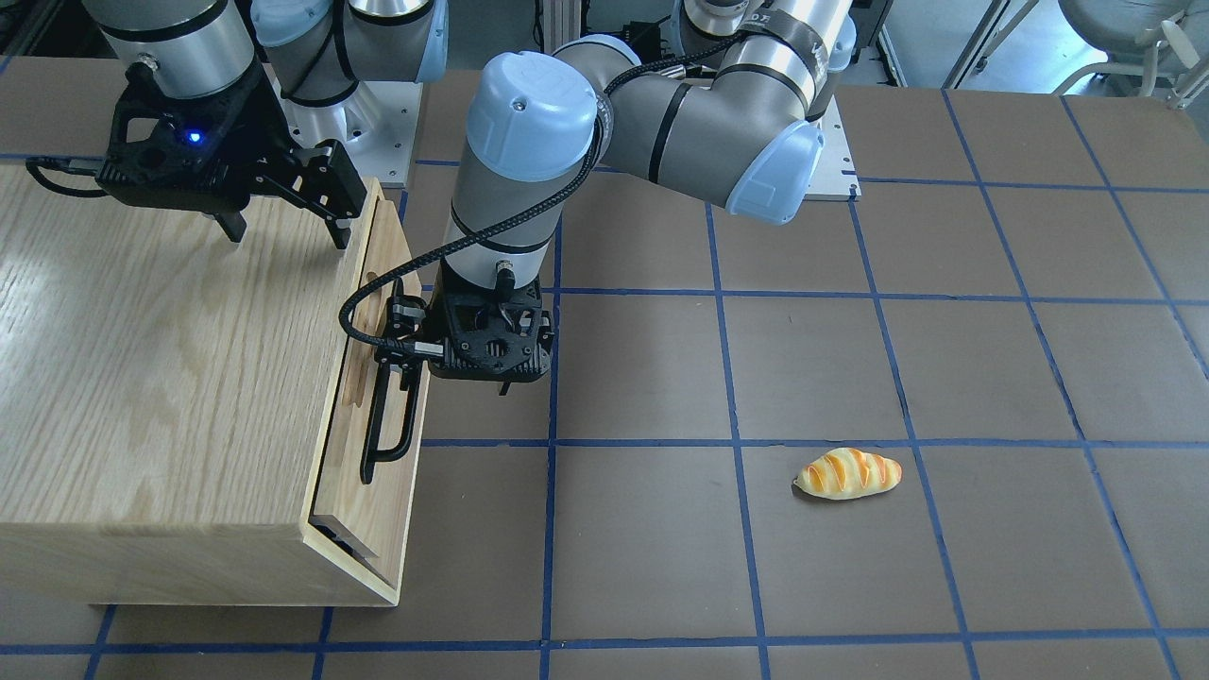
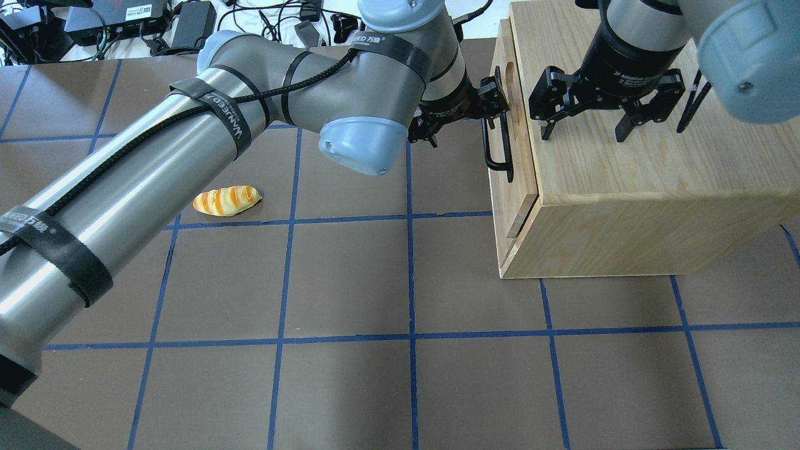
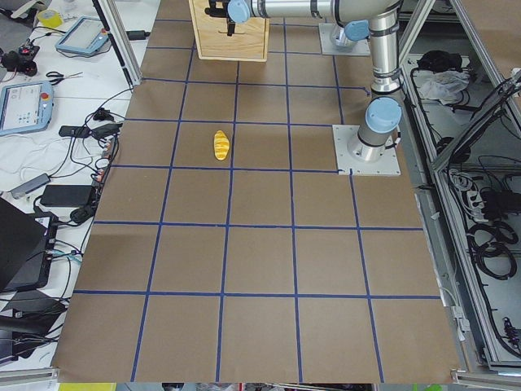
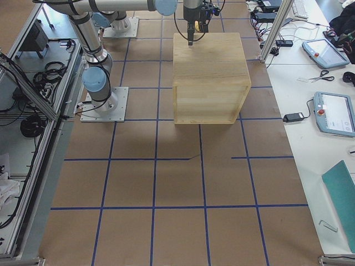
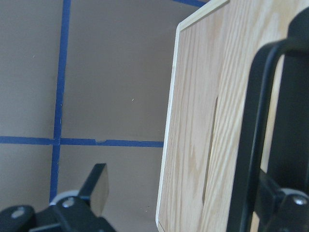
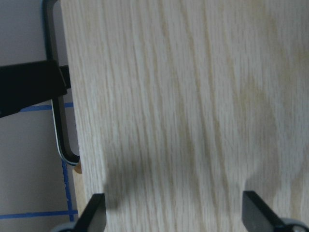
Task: Open upper drawer
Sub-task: 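Pull the handle with the left gripper, sliding the drawer toward the robot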
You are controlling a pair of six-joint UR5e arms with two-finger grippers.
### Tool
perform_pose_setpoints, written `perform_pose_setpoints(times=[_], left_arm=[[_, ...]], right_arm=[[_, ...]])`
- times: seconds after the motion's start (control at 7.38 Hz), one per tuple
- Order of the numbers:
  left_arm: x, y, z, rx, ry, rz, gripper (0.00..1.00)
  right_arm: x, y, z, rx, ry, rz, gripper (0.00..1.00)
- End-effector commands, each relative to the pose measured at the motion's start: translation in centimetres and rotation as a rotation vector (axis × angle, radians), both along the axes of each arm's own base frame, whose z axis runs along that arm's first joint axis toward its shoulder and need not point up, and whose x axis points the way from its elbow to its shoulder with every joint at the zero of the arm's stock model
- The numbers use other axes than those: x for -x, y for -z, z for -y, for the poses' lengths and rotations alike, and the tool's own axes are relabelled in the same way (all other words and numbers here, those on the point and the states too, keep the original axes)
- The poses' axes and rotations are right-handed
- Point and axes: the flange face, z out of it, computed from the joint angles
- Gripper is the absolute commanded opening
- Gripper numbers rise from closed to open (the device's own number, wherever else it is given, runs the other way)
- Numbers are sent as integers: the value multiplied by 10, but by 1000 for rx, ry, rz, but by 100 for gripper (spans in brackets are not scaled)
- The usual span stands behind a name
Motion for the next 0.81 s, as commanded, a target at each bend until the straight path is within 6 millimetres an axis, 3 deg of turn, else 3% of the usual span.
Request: perform_pose_setpoints(times=[0.0, 0.68], left_arm=[[-1, -4, 2, 6, -1, -2, 100], [-7, -3, 5, 26, 20, 48, 100]], right_arm=[[0, 0, 0, 0, 0, 1, 100], [0, 0, 0, 0, 0, 0, 100]])
